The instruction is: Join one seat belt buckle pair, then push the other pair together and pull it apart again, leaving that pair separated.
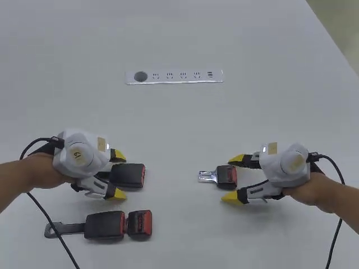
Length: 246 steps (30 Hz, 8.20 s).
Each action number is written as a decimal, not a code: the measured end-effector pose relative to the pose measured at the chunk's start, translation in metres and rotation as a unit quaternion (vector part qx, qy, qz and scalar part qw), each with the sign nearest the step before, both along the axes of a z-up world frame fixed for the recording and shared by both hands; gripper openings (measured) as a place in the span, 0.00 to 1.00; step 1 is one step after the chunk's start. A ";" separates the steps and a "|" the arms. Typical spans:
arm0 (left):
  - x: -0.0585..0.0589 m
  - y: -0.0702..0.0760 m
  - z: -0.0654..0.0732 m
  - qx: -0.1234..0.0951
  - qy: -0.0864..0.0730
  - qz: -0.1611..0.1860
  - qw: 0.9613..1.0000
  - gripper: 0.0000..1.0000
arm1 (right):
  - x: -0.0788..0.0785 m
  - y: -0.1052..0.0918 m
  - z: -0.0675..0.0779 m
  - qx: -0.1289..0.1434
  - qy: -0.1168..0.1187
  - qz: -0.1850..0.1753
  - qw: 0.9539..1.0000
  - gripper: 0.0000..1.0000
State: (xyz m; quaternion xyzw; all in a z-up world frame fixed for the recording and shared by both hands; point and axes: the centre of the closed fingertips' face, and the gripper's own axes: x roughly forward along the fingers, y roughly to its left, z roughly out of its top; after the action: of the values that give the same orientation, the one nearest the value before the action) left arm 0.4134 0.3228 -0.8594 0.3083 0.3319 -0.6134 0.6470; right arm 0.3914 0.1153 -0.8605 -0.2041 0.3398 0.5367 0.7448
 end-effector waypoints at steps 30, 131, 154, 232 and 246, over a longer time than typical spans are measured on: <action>0.003 0.003 -0.002 0.048 0.002 -0.023 0.999 0.35 | 0.007 0.003 0.001 0.030 -0.010 0.036 0.999 0.37; -0.003 0.004 -0.003 0.098 -0.002 -0.058 0.993 0.34 | 0.017 0.165 0.002 0.086 -0.012 0.046 0.995 0.36; -0.003 0.004 -0.003 0.106 -0.002 -0.065 0.992 0.35 | 0.018 0.166 0.001 0.076 -0.019 0.047 0.996 0.36; -0.005 0.004 -0.002 0.109 -0.003 -0.065 0.992 0.35 | 0.006 0.041 0.000 0.017 -0.012 0.025 0.999 0.37; -0.005 0.005 -0.002 0.112 -0.003 -0.064 0.992 0.35 | 0.001 0.014 0.000 0.007 -0.012 0.016 1.000 0.37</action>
State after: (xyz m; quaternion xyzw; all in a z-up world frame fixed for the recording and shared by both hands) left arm 0.4086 0.3280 -0.8612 0.4011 0.3762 -0.6113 0.5691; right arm 0.3924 0.1298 -0.8606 -0.2110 0.3240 0.5483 0.7415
